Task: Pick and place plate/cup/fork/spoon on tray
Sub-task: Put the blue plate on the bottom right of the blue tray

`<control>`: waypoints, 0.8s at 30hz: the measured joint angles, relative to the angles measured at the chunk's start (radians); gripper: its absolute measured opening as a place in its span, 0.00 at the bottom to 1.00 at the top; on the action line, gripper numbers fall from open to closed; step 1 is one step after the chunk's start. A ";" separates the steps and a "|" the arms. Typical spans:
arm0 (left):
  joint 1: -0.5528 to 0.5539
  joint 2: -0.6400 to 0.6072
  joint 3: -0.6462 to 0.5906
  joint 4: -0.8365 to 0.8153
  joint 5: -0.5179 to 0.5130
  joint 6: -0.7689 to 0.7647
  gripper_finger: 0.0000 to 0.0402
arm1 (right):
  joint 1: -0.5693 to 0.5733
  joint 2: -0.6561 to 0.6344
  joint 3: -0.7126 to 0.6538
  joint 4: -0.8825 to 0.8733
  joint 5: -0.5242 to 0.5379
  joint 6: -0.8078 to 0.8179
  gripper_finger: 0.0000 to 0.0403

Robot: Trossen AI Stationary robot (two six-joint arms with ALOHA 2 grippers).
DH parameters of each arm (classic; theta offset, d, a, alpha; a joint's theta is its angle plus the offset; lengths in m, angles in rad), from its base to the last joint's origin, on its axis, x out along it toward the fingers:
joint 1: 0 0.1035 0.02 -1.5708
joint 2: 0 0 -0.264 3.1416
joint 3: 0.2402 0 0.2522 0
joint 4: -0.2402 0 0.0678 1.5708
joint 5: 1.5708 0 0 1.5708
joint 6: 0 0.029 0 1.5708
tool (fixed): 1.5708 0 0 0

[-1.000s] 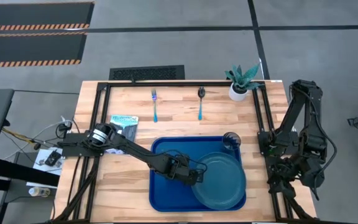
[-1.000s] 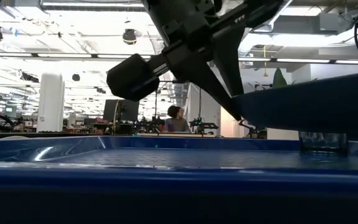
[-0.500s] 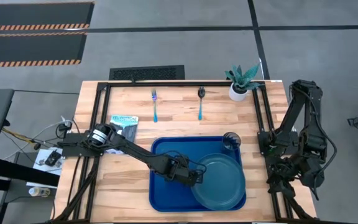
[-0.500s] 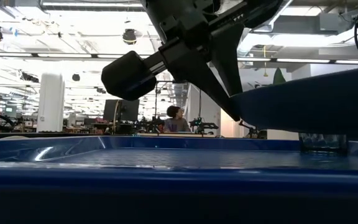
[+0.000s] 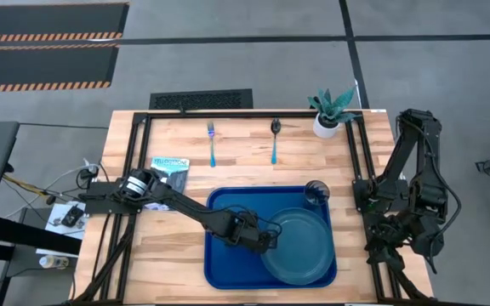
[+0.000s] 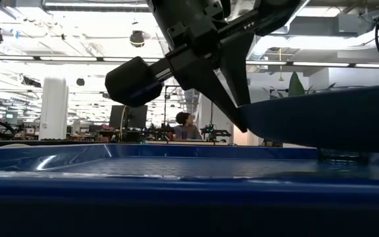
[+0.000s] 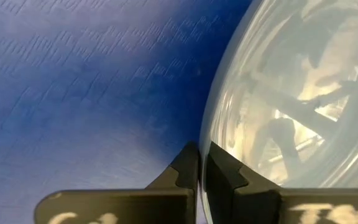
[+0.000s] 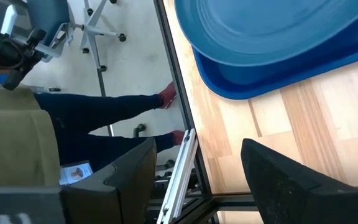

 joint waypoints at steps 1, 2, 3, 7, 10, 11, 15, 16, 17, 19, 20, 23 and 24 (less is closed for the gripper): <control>0.001 0.000 0.000 0.001 -0.005 0.000 0.00 | 0.000 0.000 0.000 0.000 0.000 -0.002 0.65; 0.003 0.000 0.000 0.004 -0.007 0.000 0.00 | 0.000 0.000 0.000 0.000 0.000 -0.003 0.65; 0.005 0.000 0.000 0.005 -0.006 0.000 0.00 | 0.000 0.000 0.000 0.000 0.000 -0.003 0.65; 0.006 0.000 0.000 -0.015 -0.005 0.019 0.00 | 0.000 0.000 0.000 0.000 0.000 -0.003 0.65; 0.007 0.000 0.000 -0.042 0.014 0.017 0.00 | 0.000 0.000 0.000 0.000 0.000 -0.006 0.65; 0.006 0.000 0.000 -0.040 0.016 0.017 0.00 | 0.000 0.000 0.000 0.000 0.000 -0.010 0.65; 0.006 0.011 0.002 -0.028 0.019 0.017 0.00 | 0.000 0.000 0.000 0.001 0.000 -0.011 0.65; 0.006 0.011 0.001 -0.038 0.023 0.017 0.00 | 0.000 0.000 0.000 0.000 0.000 -0.011 0.65; 0.006 0.013 0.001 -0.035 0.027 0.017 0.00 | 0.000 0.000 0.000 0.000 0.000 -0.012 0.65; 0.006 0.027 0.002 -0.018 0.035 0.014 0.00 | 0.000 0.000 0.000 0.001 0.000 -0.018 0.65; 0.006 0.032 0.002 -0.021 0.044 0.011 0.00 | 0.000 0.000 0.000 0.001 0.000 -0.018 0.65; 0.006 0.033 0.000 -0.023 0.053 0.003 0.00 | 0.000 0.000 0.000 0.002 0.000 -0.018 0.65; 0.006 0.033 0.000 -0.023 0.049 0.002 0.00 | 0.000 0.000 0.000 0.002 0.000 -0.019 0.65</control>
